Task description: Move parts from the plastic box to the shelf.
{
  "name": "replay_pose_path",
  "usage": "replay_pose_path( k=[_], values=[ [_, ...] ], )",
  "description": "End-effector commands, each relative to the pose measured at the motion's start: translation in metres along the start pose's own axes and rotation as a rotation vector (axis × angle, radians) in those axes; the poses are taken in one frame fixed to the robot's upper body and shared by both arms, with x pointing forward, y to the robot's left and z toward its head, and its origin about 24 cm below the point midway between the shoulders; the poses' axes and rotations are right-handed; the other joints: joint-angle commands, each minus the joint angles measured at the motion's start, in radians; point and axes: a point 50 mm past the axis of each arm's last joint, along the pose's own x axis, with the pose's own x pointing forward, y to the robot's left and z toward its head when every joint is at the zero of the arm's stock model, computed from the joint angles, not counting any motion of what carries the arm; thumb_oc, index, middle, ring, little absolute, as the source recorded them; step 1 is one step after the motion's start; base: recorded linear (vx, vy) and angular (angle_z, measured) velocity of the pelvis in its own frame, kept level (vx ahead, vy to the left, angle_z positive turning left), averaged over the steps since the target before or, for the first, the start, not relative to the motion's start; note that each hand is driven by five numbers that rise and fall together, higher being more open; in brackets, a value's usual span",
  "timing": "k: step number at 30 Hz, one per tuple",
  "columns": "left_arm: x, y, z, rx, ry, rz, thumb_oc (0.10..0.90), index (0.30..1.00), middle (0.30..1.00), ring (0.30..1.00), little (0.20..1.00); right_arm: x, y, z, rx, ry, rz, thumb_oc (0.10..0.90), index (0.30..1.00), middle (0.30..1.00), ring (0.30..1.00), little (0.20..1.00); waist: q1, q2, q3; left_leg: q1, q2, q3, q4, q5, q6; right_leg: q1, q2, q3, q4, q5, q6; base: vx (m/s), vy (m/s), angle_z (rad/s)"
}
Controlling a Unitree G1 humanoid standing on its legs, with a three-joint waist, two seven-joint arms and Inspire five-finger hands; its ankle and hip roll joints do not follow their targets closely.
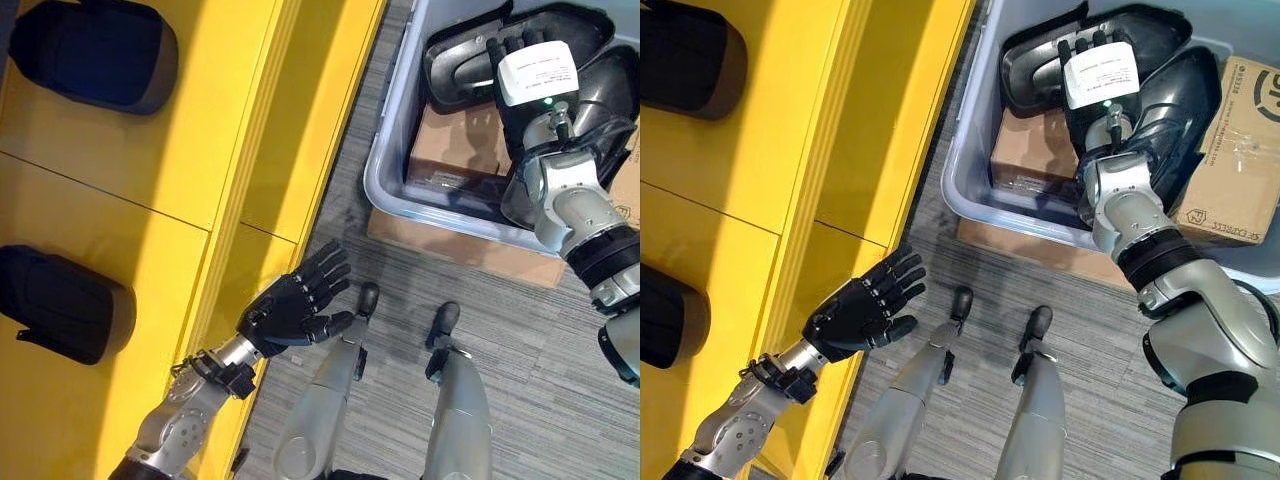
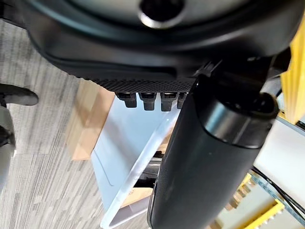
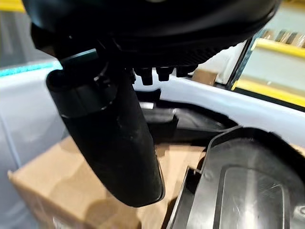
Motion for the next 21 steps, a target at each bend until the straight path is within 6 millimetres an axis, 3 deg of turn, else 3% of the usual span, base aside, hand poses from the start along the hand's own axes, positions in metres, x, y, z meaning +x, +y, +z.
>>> replay_pose_path(
  k=[1,10,15,21],
  values=[
    [0.003,-0.03,0.016,0.01,-0.103,-0.133,0.9,1.0,1.0,1.0,1.0,0.014,-0.077,-0.028,-0.073,0.044,-0.184,0.9,1.0,1.0,1.0,1.0,0.024,0.014,-0.012,-0.023,0.189,-0.003,0.132,-0.165,-0.048,-0.051,0.005,0.074,0.046,-0.07,0.011,0.05,-0.021,0.05],
    [-0.004,-0.03,0.013,-0.005,-0.097,-0.114,0.9,1.0,1.0,1.0,1.0,0.013,-0.071,-0.026,-0.1,0.026,-0.132,0.9,1.0,1.0,1.0,1.0,0.033,0.002,-0.012,-0.08,0.201,-0.011,0.192,-0.197,-0.049,-0.084,0.024,0.073,0.12,-0.133,-0.003,0.05,-0.034,0.06],
    [-0.005,-0.029,0.014,-0.014,-0.095,-0.096,0.9,1.0,1.0,1.0,1.0,0.013,-0.062,-0.028,-0.135,0.037,0.015,0.9,1.0,1.0,1.0,1.0,0.04,-0.012,-0.012,-0.141,0.204,-0.02,0.243,-0.209,-0.045,-0.124,0.034,0.063,0.171,-0.158,-0.018,0.02,-0.053,0.01],
    [-0.01,-0.027,0.017,0.012,-0.099,-0.053,0.9,1.0,1.0,1.0,1.0,0.014,-0.044,-0.034,-0.026,0.062,0.187,0.9,1.0,1.0,1.0,1.0,0.056,-0.022,-0.012,-0.224,0.204,-0.04,0.318,-0.225,-0.039,-0.177,0.041,0.054,0.257,-0.198,-0.043,0.04,-0.057,0.03]
  ],
)
